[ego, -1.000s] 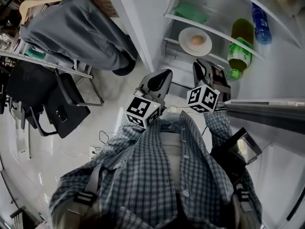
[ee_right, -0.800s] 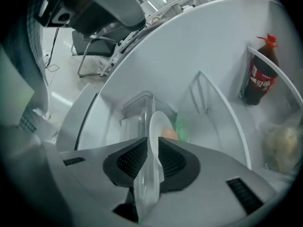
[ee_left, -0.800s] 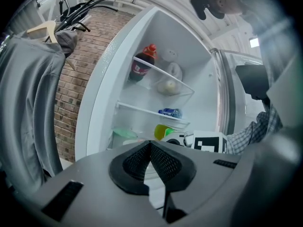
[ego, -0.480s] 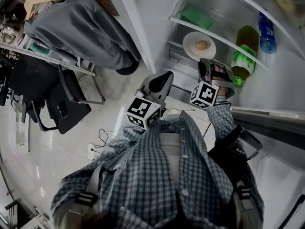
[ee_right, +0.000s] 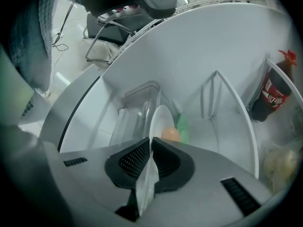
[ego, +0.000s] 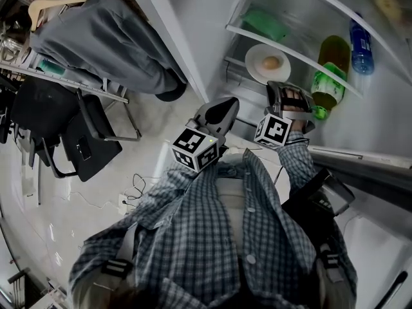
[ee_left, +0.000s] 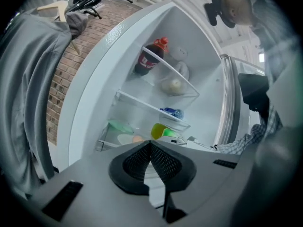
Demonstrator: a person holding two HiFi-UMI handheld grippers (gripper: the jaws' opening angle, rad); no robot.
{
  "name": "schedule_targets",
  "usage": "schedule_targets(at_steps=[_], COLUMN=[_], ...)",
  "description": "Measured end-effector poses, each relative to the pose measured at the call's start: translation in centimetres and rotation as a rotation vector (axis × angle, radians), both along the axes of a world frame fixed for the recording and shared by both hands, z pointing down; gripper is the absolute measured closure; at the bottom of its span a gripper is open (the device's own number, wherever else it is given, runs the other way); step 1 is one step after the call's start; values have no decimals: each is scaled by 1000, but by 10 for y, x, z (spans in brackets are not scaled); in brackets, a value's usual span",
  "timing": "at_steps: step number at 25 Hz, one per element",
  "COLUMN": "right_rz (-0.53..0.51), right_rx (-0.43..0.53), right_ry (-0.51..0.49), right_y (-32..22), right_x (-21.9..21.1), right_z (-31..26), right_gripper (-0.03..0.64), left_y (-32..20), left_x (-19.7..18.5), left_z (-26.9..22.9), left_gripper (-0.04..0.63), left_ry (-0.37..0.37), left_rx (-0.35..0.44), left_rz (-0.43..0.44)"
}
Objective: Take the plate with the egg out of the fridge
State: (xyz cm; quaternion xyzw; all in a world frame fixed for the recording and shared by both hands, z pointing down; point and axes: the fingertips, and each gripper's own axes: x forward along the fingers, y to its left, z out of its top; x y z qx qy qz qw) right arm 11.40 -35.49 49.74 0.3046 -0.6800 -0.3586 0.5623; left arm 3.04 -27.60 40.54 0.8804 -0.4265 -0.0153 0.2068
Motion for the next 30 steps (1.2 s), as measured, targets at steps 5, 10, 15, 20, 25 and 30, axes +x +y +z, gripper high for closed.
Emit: schedule_targets(at_steps=[5,10,15,20,25,30], right_rz=[3,12,15,8,4,-8], right_rx=[23,42,43,47,49,51], right_ry=[-42,-54,-43,-38,-35,-25], right_y=[5,11,19,25,29,35], right_x=[-1,1,5,5,5,3], right_z=[-8,-16,-19,-20,-19,-19], right_gripper=[592,597,597,598,598,598], left_y=[-3,-15,-34,-44,-55,-64], left_x=[18,25,25,27,30,31], left_z=[12,35,47,57,61,70], left_gripper=[588,586,584,537,479,479], left_ry=[80,170,392,570,777,859], left_rx=[-65,-191,-299,-380,-477,-560], left_rz=[61,49,-15,-37,-42,-82])
